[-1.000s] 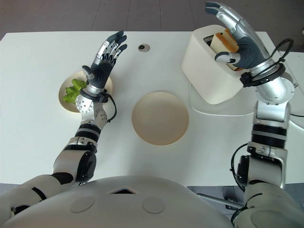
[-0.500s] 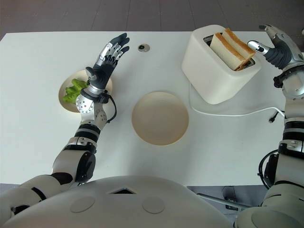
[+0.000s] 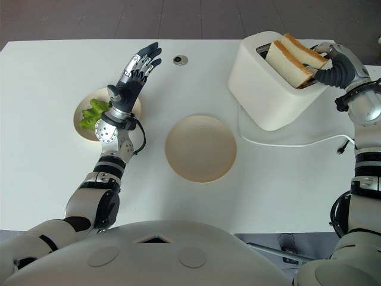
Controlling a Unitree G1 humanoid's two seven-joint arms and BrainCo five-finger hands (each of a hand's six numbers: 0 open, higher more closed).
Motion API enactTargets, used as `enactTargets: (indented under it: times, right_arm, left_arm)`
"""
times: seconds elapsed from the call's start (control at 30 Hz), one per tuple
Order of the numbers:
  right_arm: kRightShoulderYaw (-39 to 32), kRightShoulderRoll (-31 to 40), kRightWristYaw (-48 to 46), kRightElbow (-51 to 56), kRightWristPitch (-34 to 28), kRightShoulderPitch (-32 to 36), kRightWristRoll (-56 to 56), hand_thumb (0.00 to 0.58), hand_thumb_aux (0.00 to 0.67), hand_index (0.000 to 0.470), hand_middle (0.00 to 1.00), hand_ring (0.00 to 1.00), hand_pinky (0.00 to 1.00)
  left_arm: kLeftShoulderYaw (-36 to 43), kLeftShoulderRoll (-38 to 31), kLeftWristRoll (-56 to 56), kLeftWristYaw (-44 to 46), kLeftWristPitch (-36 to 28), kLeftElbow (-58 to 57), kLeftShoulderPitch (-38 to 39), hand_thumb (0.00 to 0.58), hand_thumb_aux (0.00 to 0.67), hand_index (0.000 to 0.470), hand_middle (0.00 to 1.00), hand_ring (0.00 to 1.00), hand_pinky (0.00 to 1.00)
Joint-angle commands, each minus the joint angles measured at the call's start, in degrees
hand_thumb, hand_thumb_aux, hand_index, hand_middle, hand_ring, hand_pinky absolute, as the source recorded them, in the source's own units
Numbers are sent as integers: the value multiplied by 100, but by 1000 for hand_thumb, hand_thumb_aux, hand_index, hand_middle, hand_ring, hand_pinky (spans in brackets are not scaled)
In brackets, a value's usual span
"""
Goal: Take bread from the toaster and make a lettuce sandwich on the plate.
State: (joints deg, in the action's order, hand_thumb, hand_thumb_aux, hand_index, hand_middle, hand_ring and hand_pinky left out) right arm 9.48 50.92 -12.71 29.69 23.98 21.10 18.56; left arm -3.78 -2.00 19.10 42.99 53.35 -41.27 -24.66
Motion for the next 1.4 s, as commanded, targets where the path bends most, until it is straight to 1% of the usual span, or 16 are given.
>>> enactTargets:
  times: [0.03,0.1,0.23,0.33,0.47,0.53,0.6,0.67,0.73,0.8,0.87,0.9,1.0,1.1,1.23,1.4]
  right_arm:
    - [316,-331,6,-418,147,223,-833,580,670,470,1000,1000,1000]
    - [398,-451,68,-549,177,309,-1060,580,670,470,1000,1000,1000]
    - [561,-668,539,-536,305,613,-1145,580,670,470,1000,1000,1000]
    - [718,-817,816,-680,548,784,-1303,580,670,470,1000,1000,1000]
    - [918,-947,713,-1112,812,719,-1833,580,670,470,1000,1000,1000]
    - [840,-1062,377,-1508,798,623,-2276,580,670,470,1000,1000,1000]
    - [663,-1196,-77,-1804,699,525,-2753,580,670,470,1000,1000,1000]
    - [462,-1356,-507,-2026,488,408,-3163,580,670,470,1000,1000,1000]
    - [217,-1454,-937,-2238,209,229,-3439,580,670,470,1000,1000,1000]
    - [-265,-1495,-1477,-2294,-171,-72,-3368,580,670,470,1000,1000,1000]
    - [-722,-1554,-1927,-2198,-349,-358,-3155,580,670,470,1000,1000,1000]
    - [-953,-1559,-2158,-2187,-321,-546,-3030,580,670,470,1000,1000,1000]
    - [-1518,-1643,-2688,-2220,-248,-1044,-2769,580,670,470,1000,1000,1000]
    - [-1856,-1661,-2946,-2037,-132,-1263,-2416,580,670,470,1000,1000,1000]
    - [-2110,-1628,-3099,-1517,79,-1308,-1960,580,670,470,1000,1000,1000]
    - [-2352,-1725,-2753,-918,254,-1091,-1179,580,670,470,1000,1000,1000]
  left_arm:
    - [-26,-95,-89,-29,32,-120,32,0,0,0,0,0,0]
    - [-81,-157,-55,-42,28,-152,1,0,0,0,0,0,0]
    - [-193,-318,-59,-127,114,-107,-35,0,0,0,0,0,0]
    - [-394,-687,-252,-370,360,-52,-66,0,0,0,0,0,0]
    - [-772,-1487,-1600,-1204,1024,106,27,0,0,0,0,0,0]
    - [-948,-1998,-2927,-1892,1056,273,254,0,0,0,0,0,0]
    - [-828,-2469,-4288,-2492,711,587,602,0,0,0,0,0,0]
    - [-709,-2740,-4936,-2929,347,734,803,0,0,0,0,0,0]
    - [-609,-2936,-5294,-3313,30,749,869,0,0,0,0,0,0]
    - [-464,-3169,-5622,-3673,-339,622,928,0,0,0,0,0,0]
    - [-308,-3390,-5943,-4052,-796,502,962,0,0,0,0,0,0]
    - [-231,-3470,-6046,-4194,-1005,466,955,0,0,0,0,0,0]
    - [-1,-3660,-6197,-4525,-1473,375,912,0,0,0,0,0,0]
    - [163,-3803,-6121,-4663,-1707,418,935,0,0,0,0,0,0]
    - [250,-3999,-5784,-4525,-1830,597,1155,0,0,0,0,0,0]
    - [556,-4089,-5451,-3970,-1973,523,1340,0,0,0,0,0,0]
